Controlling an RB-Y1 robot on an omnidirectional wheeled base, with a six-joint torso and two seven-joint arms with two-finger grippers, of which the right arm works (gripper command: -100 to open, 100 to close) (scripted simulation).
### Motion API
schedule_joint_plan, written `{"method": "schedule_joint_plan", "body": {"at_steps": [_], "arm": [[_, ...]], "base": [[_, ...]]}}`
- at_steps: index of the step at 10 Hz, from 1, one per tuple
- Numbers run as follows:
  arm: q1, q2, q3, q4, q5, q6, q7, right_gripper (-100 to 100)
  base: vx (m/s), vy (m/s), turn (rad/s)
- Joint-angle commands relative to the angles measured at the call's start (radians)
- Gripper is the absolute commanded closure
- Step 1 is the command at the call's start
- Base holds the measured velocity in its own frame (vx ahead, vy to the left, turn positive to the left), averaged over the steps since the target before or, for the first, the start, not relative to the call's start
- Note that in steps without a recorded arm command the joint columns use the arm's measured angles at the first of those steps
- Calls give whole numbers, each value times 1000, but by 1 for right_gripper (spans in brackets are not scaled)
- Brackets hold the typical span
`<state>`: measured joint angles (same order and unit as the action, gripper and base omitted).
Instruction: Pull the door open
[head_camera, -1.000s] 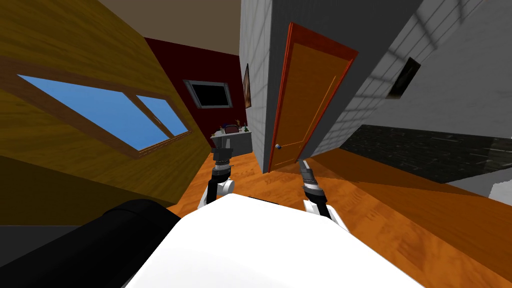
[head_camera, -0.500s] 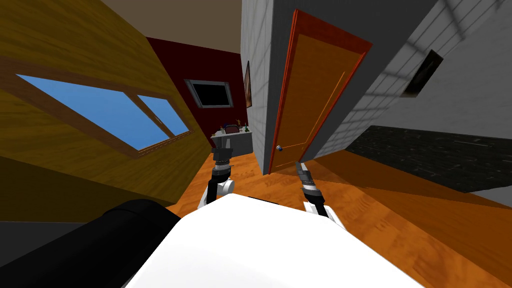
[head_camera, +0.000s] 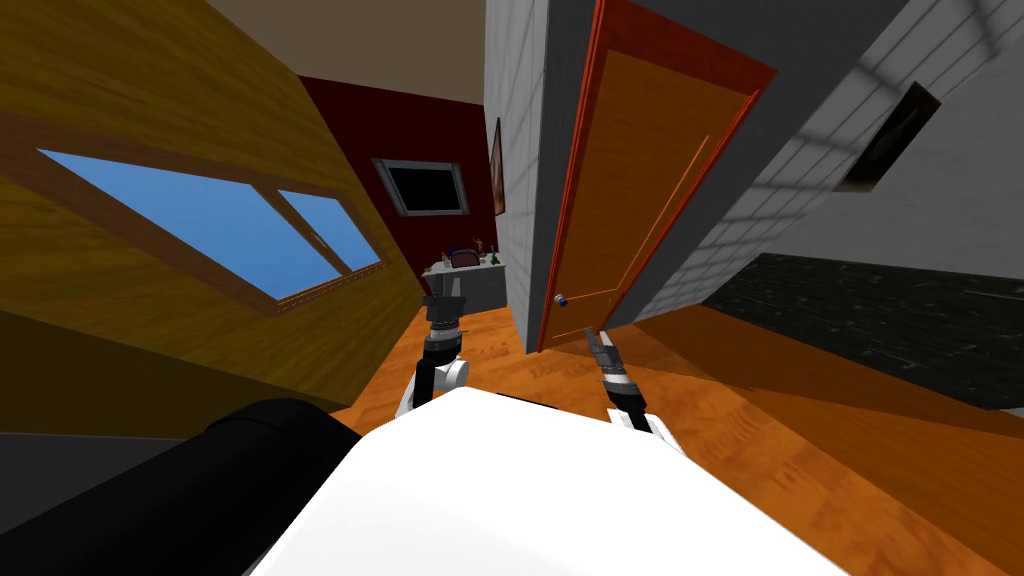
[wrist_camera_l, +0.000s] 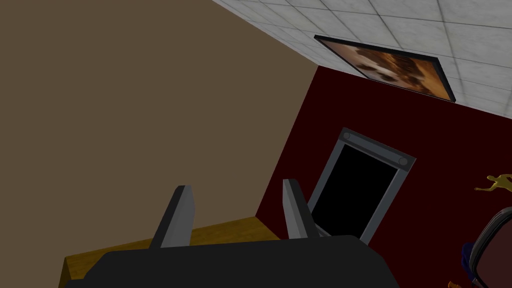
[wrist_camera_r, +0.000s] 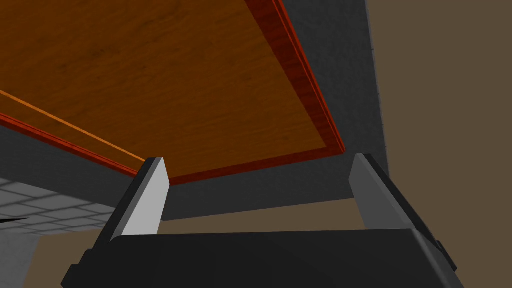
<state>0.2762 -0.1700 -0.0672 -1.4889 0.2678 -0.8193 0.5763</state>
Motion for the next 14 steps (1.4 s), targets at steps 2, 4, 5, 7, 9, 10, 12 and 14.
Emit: {"method": "schedule_joint_plan", "body": {"at_steps": [2,4,5,7,9,10,12,14], "arm": [[-16,-6,0,65,20,-16,49,-100],[-27,-12,-2,113,34,-29,82,-100],[-33,-15,-2,137,40,-35,99,-100],[-48,-24,-4,206,60,-52,147,-100],[-53,-27,-5,229,67,-58,163,-100],[-59,-30,-6,251,73,-64,179,-100],[-68,-35,-7,295,86,-75,209,-100],[-78,-40,-8,336,98,-85,238,-100]], "base": [[98,-44,54],[95,-42,58],[90,-42,49],[134,-55,83],[68,-31,22],[62,-21,54],[80,-33,49],[81,-45,46]]}}
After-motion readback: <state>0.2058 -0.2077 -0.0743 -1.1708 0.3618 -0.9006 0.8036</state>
